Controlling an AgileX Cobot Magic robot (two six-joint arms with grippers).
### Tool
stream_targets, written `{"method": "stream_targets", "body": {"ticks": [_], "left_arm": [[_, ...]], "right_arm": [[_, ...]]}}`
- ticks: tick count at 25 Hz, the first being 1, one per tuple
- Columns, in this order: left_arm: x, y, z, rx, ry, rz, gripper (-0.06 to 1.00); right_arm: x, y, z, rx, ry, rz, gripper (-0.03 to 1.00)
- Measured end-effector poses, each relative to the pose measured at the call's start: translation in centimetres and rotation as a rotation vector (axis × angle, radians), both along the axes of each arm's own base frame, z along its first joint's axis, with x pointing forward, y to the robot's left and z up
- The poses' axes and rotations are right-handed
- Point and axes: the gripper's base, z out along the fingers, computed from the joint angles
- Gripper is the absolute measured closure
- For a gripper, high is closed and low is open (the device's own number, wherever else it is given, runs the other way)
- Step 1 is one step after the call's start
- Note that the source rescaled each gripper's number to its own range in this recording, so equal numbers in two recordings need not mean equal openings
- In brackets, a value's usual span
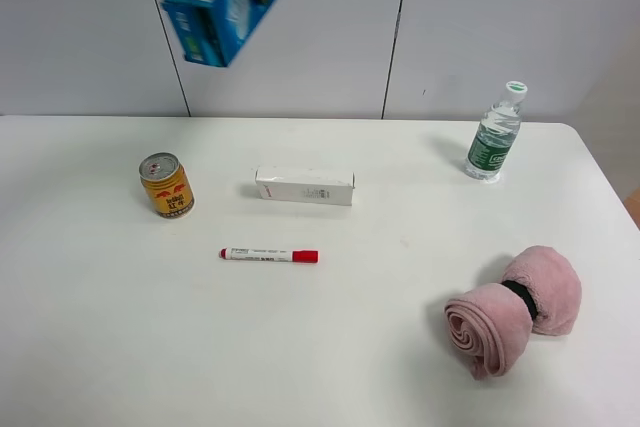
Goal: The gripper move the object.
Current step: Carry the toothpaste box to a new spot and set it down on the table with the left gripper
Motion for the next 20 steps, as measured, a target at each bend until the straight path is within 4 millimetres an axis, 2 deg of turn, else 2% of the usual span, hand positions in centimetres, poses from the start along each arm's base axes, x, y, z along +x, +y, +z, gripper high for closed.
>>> {"method": "stream_targets", "body": {"ticks": [2, 4, 7, 8, 10, 12, 15, 18, 20], "left_arm": [[-0.1, 3.7, 1.0, -0.006, -0.013, 0.085, 0.93], [-0.5, 7.1, 0.9, 0.005, 0.001, 0.167, 0.93], [-1.8, 11.7, -0.8, -0.005, 0.049, 0.272, 0.93], [-2.4, 13.1, -1.0, -0.044, 0.037, 0.304, 0.93], [-3.5, 15.4, -2.7, -0.125, 0.024, 0.374, 0.93], [-4.6, 17.2, -4.4, -0.211, -0.002, 0.453, 0.93], [-6.0, 19.2, -8.4, -0.281, 0.014, 0.568, 0.93], [-7.2, 20.0, -13.2, -0.292, 0.108, 0.655, 0.93], [-7.8, 20.0, -15.4, -0.308, 0.151, 0.697, 0.93]], "right_arm": [[0.0, 0.0, 0.0, 0.0, 0.0, 0.0, -0.03], [0.0, 0.0, 0.0, 0.0, 0.0, 0.0, -0.03], [0.0, 0.0, 0.0, 0.0, 0.0, 0.0, -0.03], [0.0, 0.0, 0.0, 0.0, 0.0, 0.0, -0.03], [0.0, 0.0, 0.0, 0.0, 0.0, 0.0, -0.03], [0.0, 0.0, 0.0, 0.0, 0.0, 0.0, -0.03], [0.0, 0.0, 0.0, 0.0, 0.0, 0.0, -0.03], [0.0, 0.0, 0.0, 0.0, 0.0, 0.0, -0.03], [0.0, 0.0, 0.0, 0.0, 0.0, 0.0, -0.03]]}}
